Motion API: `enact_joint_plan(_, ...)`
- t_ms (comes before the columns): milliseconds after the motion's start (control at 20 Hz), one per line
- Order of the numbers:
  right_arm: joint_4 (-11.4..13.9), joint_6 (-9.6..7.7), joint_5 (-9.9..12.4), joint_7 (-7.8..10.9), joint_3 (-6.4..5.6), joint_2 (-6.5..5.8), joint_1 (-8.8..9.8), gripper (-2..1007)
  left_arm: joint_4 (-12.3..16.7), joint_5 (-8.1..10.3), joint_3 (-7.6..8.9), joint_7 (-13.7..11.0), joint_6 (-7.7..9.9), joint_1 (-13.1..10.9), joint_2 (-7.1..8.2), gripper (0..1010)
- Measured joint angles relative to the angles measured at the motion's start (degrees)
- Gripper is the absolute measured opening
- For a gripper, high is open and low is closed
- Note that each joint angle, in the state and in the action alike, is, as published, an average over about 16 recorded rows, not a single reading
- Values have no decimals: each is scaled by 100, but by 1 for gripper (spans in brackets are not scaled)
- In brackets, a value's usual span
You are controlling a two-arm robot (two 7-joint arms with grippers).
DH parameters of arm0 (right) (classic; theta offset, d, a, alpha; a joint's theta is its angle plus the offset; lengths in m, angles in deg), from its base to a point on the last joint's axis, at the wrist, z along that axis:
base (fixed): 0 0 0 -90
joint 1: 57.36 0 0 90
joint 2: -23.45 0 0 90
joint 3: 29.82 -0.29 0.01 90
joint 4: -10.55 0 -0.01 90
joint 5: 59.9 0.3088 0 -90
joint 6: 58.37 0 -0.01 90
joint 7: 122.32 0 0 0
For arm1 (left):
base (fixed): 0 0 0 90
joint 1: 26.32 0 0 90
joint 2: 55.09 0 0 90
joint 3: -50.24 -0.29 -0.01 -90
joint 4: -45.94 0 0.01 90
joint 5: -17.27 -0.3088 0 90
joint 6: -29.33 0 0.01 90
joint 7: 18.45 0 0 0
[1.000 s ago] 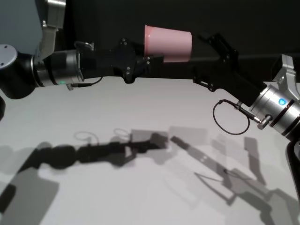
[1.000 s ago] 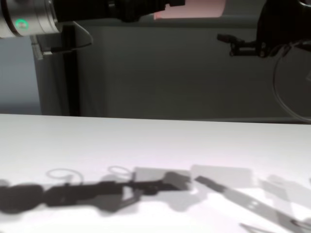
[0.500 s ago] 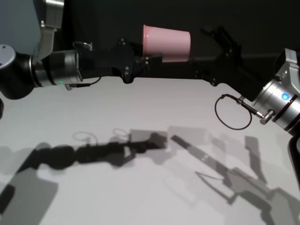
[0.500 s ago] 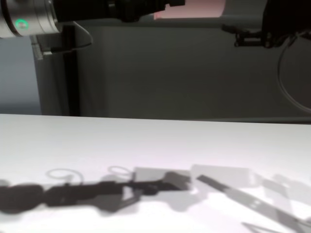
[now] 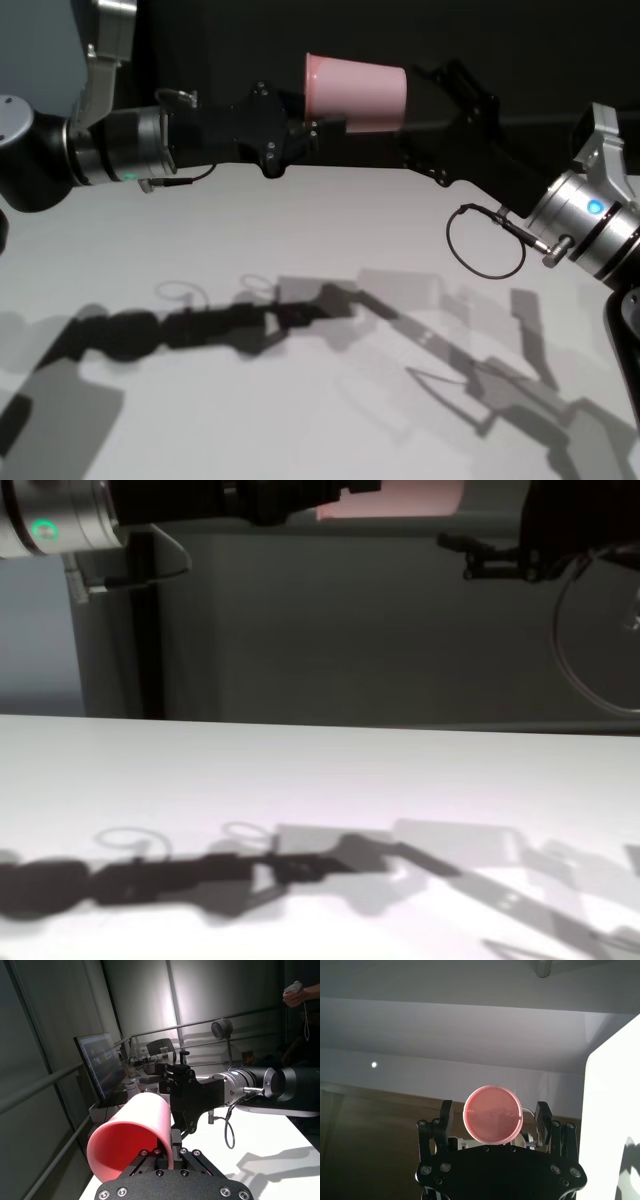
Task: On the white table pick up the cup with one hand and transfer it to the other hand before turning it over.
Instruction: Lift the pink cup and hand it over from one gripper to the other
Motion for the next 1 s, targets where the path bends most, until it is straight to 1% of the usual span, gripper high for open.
enact_joint_plan(1000,-106,147,82,116,353,-139,-168,1000,0,0,0,0,0,0,0,52)
